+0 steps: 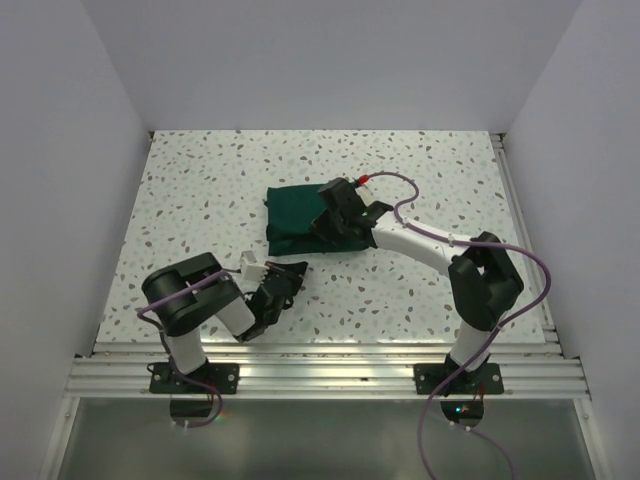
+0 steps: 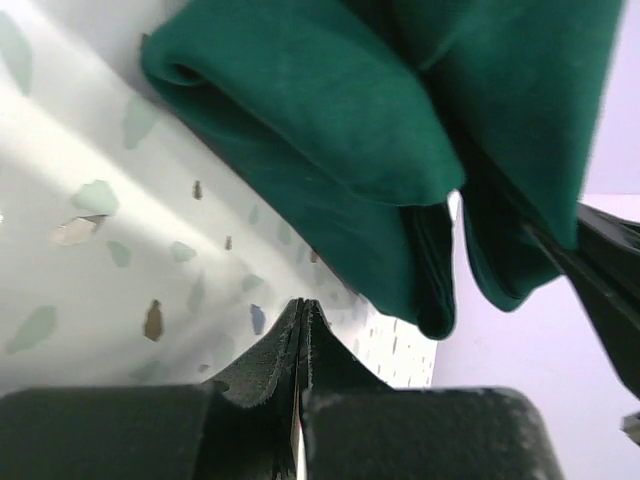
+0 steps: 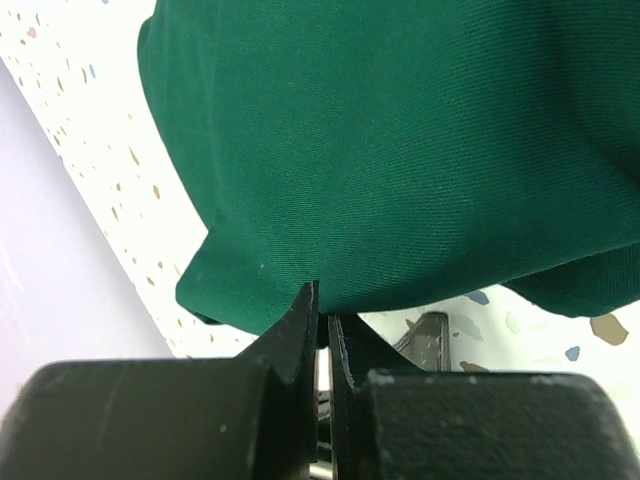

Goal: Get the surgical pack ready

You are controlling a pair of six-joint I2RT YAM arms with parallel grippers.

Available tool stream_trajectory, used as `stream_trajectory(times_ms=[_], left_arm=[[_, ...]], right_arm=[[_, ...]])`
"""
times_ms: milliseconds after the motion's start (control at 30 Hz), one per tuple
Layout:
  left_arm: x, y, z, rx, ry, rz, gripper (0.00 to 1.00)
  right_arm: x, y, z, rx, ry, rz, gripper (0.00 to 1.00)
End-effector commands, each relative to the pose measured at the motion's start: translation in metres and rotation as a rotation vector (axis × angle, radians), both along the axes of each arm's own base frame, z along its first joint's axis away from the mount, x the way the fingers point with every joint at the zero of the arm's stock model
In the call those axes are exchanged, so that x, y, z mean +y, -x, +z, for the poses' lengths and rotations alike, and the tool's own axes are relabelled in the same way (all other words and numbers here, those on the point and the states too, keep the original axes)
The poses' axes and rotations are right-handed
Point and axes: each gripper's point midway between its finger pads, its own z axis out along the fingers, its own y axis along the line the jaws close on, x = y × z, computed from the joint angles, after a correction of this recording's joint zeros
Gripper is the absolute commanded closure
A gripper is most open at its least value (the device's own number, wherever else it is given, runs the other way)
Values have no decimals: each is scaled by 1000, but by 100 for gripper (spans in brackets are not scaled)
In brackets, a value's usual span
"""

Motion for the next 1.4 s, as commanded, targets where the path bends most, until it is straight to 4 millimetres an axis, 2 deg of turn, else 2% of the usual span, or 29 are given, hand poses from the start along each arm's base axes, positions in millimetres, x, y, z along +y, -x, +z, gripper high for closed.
stream_trajectory(times_ms=[0, 100, 133, 167, 300, 400, 700, 800, 1133, 1367], left_arm=[[0, -13, 13, -57, 92, 76, 100], [-11, -19, 12, -58, 139, 61, 100], [-12, -19, 4, -53, 128, 57, 100], [-14, -21, 11, -82, 154, 53, 100], [-19, -32, 2, -88, 154, 74, 100], [-25, -39, 3, -98, 159, 86, 100], [-30, -62, -7, -113, 160, 146, 100], [-27, -70, -13, -110, 155, 179, 100], [-14, -96, -9, -152, 140, 254, 100], [-7, -96, -10, -162, 118, 255, 100]], right_arm=[[12, 0, 19, -14, -44, 25, 100], [12, 1, 18, -8, -45, 27, 100], [12, 2, 18, -8, -46, 30, 100], [12, 1, 17, -6, -43, 27, 100], [11, 3, 14, 0, -39, 27, 100], [11, 5, 10, 9, -36, 27, 100], [3, 16, 0, 40, -35, 20, 100], [1, 21, -5, 54, -33, 20, 100], [-12, 38, -17, 72, -6, 11, 100], [-20, 39, -20, 65, 26, 4, 100]])
